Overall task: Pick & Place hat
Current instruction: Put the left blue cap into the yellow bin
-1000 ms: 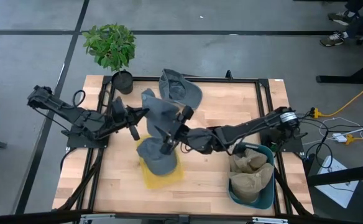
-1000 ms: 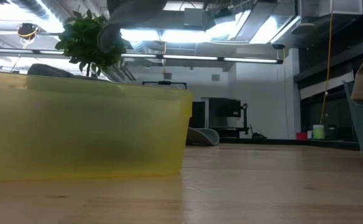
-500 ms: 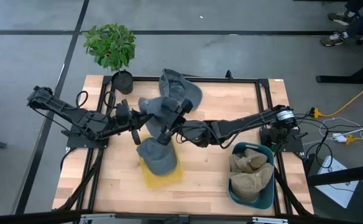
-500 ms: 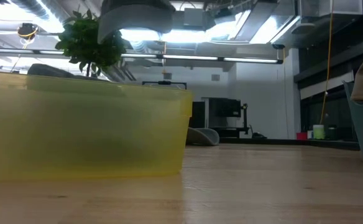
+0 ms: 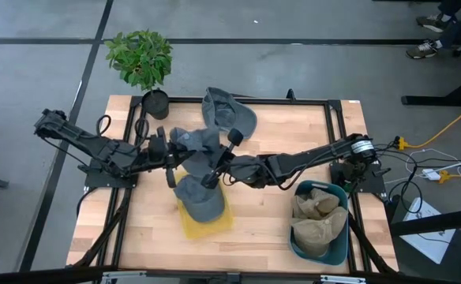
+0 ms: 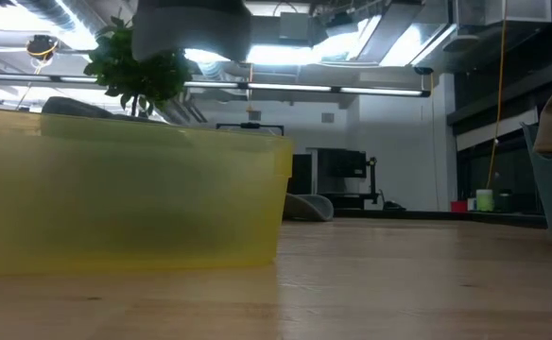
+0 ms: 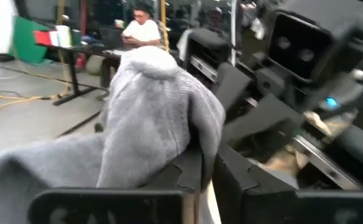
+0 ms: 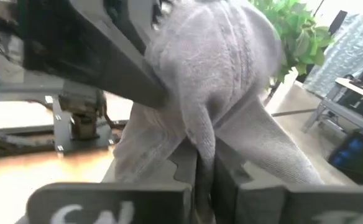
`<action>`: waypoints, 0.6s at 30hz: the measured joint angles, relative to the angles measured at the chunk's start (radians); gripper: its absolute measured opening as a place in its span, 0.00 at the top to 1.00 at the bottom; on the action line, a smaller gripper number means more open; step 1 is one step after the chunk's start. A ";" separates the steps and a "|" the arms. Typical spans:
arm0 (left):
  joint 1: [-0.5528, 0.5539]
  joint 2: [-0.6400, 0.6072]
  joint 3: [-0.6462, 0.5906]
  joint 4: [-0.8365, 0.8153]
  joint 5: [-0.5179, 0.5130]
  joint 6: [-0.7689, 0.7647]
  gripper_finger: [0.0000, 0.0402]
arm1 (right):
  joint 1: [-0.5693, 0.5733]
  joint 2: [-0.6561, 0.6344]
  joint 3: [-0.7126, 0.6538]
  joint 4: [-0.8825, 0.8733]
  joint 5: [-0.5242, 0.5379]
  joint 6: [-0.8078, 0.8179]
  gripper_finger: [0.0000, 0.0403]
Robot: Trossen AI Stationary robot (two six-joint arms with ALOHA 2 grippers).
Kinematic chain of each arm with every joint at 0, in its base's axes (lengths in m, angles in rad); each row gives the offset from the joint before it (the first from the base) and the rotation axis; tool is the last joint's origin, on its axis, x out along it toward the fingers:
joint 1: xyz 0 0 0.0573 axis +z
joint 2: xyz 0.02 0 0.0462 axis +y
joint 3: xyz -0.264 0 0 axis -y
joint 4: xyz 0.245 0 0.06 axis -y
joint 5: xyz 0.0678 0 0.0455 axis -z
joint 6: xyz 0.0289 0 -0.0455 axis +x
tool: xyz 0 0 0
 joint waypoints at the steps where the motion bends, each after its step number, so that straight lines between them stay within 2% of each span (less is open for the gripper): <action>1: 0.000 -0.007 0.000 -0.018 0.018 0.000 0.92 | 0.002 0.000 0.000 -0.016 0.005 0.001 0.93; 6: -0.001 -0.047 0.000 -0.081 0.157 -0.003 0.79 | 0.024 -0.004 0.000 -0.036 0.025 0.001 0.97; 11: -0.001 -0.112 0.000 -0.100 0.478 -0.030 0.68 | 0.070 -0.024 0.000 -0.062 0.016 0.055 0.95; 14: 0.000 -0.157 0.001 -0.090 0.673 -0.054 0.65 | 0.096 -0.032 0.000 -0.103 -0.033 0.145 0.95; 18: 0.000 -0.209 0.002 -0.075 0.845 -0.080 0.64 | 0.123 -0.030 -0.001 -0.185 -0.055 0.252 0.97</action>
